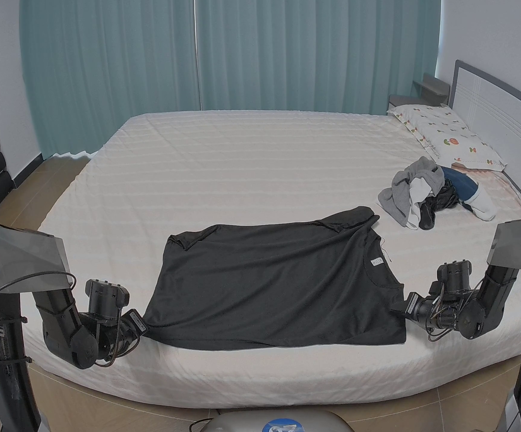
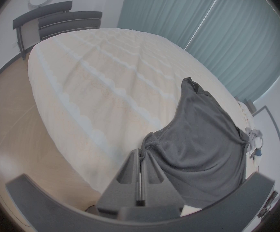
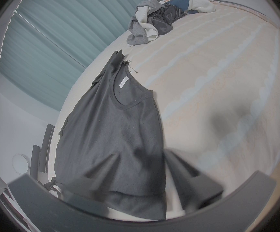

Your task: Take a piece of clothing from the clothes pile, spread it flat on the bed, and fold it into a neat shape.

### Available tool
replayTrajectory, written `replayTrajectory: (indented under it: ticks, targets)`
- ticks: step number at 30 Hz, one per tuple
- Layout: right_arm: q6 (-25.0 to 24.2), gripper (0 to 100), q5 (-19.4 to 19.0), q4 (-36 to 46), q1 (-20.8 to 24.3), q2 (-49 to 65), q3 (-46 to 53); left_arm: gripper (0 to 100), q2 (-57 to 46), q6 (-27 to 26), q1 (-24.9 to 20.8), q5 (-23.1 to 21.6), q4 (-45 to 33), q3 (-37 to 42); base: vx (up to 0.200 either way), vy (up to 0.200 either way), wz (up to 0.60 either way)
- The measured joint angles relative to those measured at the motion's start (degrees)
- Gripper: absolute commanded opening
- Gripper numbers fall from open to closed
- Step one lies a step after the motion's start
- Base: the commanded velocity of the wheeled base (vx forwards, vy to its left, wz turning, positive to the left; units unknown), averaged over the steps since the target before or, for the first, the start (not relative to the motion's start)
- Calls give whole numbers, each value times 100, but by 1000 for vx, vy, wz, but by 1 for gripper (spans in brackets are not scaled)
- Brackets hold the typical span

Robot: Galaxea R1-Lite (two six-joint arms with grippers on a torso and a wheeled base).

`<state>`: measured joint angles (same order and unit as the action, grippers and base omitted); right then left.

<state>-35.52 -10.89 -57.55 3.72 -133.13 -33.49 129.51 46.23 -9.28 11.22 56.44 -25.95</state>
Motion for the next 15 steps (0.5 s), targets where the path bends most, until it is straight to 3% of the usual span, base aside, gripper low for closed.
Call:
replayTrajectory:
  ticks: [7, 15]
  targets:
    - [-68, 0, 16, -4, -20, -151, -380, 0, 65, 307, 11, -11, 2, -318, 0, 0, 0]
    - [-864, 0, 106, -332, -44, -282, -984, 0, 207, 708, 27, -35, 5, -612, 0, 0, 0]
